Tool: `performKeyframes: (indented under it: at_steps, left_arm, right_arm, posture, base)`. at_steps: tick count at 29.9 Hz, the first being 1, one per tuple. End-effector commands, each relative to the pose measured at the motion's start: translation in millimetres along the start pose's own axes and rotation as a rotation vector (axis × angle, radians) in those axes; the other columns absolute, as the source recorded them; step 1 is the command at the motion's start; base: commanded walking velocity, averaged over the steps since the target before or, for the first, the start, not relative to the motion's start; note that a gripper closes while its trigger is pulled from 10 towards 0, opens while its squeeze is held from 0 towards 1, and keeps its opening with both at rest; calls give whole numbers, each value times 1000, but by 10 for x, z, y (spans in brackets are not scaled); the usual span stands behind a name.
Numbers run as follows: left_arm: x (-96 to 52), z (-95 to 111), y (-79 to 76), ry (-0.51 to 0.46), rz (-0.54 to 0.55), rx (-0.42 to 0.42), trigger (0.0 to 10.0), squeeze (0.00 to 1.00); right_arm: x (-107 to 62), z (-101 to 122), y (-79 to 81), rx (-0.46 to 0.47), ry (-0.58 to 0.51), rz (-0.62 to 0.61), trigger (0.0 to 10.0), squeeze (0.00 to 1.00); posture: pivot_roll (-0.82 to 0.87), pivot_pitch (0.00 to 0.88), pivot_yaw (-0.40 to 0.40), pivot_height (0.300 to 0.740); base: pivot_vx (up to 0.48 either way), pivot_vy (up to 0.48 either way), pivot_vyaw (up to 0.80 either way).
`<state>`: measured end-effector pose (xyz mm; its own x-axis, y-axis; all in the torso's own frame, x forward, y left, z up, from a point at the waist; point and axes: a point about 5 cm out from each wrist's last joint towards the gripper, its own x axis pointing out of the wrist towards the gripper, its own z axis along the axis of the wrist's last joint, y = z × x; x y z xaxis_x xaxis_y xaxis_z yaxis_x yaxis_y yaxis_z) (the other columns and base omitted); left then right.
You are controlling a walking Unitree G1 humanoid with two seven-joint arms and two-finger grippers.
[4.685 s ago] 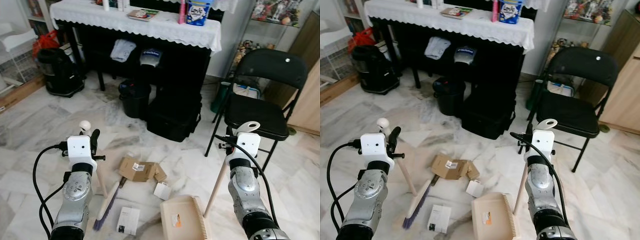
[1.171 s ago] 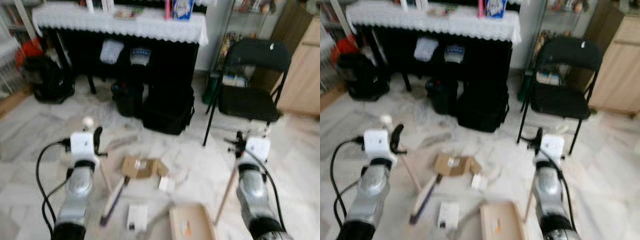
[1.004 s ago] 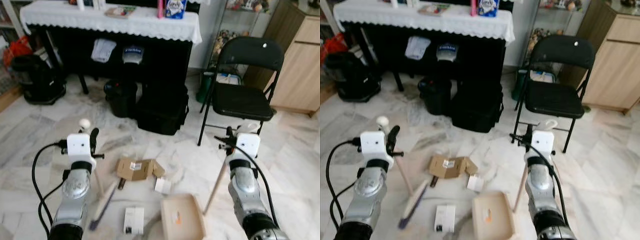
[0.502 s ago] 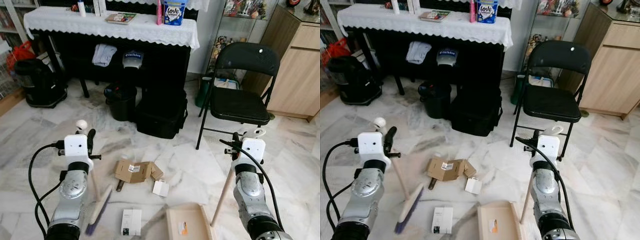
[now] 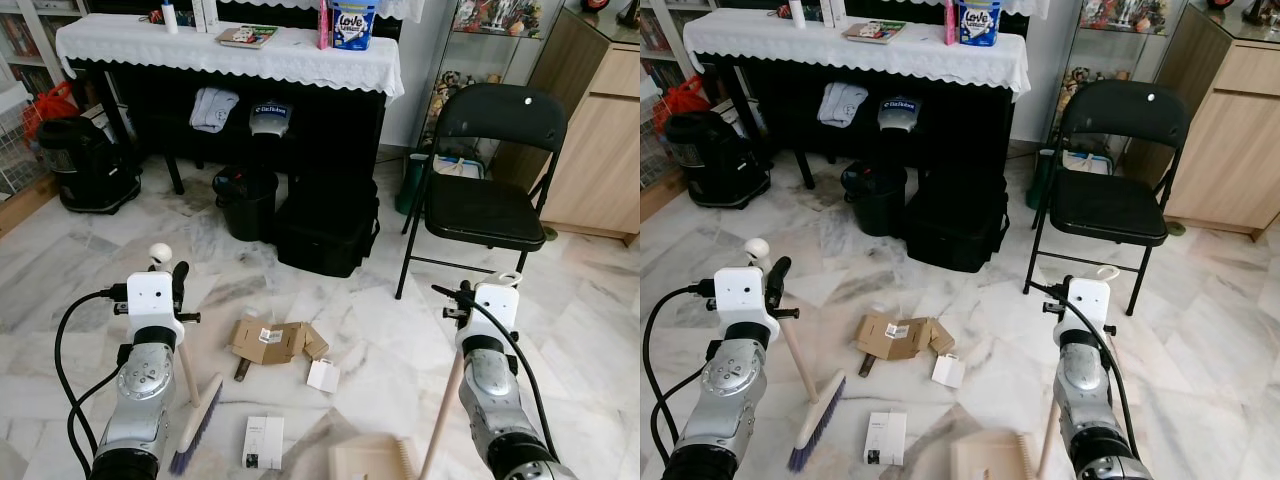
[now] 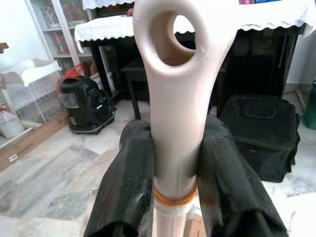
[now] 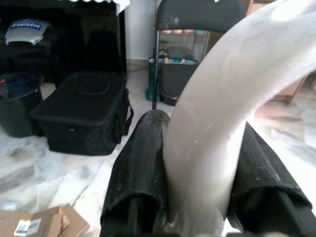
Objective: Sweep floor
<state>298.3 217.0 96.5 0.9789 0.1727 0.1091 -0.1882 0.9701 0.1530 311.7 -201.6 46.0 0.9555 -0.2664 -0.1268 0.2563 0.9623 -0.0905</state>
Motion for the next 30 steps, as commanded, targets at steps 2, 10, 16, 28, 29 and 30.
performKeyframes:
  at_steps: [2, 10, 16, 28, 29, 30]
  left_arm:
    - [59, 109, 10, -54, -2, 9, 10000, 0]
    - [57, 107, 15, -55, 0, 6, 10000, 0]
    - [57, 105, 15, -54, -3, 4, 10000, 0]
    - [59, 106, 9, -53, -8, 1, 10000, 0]
    - [59, 106, 8, -52, -8, 0, 10000, 0]
    - [59, 106, 7, -52, -9, 0, 10000, 0]
  right_arm:
    - [56, 51, 29, 33, 38, 21, 10000, 0]
    - [30, 8, 271, 51, 193, 253, 10000, 0]
    - [-64, -6, 440, 42, 243, 436, 10000, 0]
    - [-294, -45, 540, -42, 347, 709, 10000, 0]
    - [-319, -34, 546, -53, 347, 736, 10000, 0]
    - [-338, -26, 551, -63, 344, 757, 10000, 0]
  posture:
    - [104, 0, -35, 740]
    - [100, 0, -37, 740]
    - [100, 0, -37, 740]
    - [99, 0, -36, 740]
    - [99, 0, -36, 740]
    - [99, 0, -36, 740]
  base:
    - [0, 0, 0]
    - [0, 0, 0]
    - [0, 0, 0]
    - [0, 0, 0]
    - [0, 0, 0]
    - [0, 0, 0]
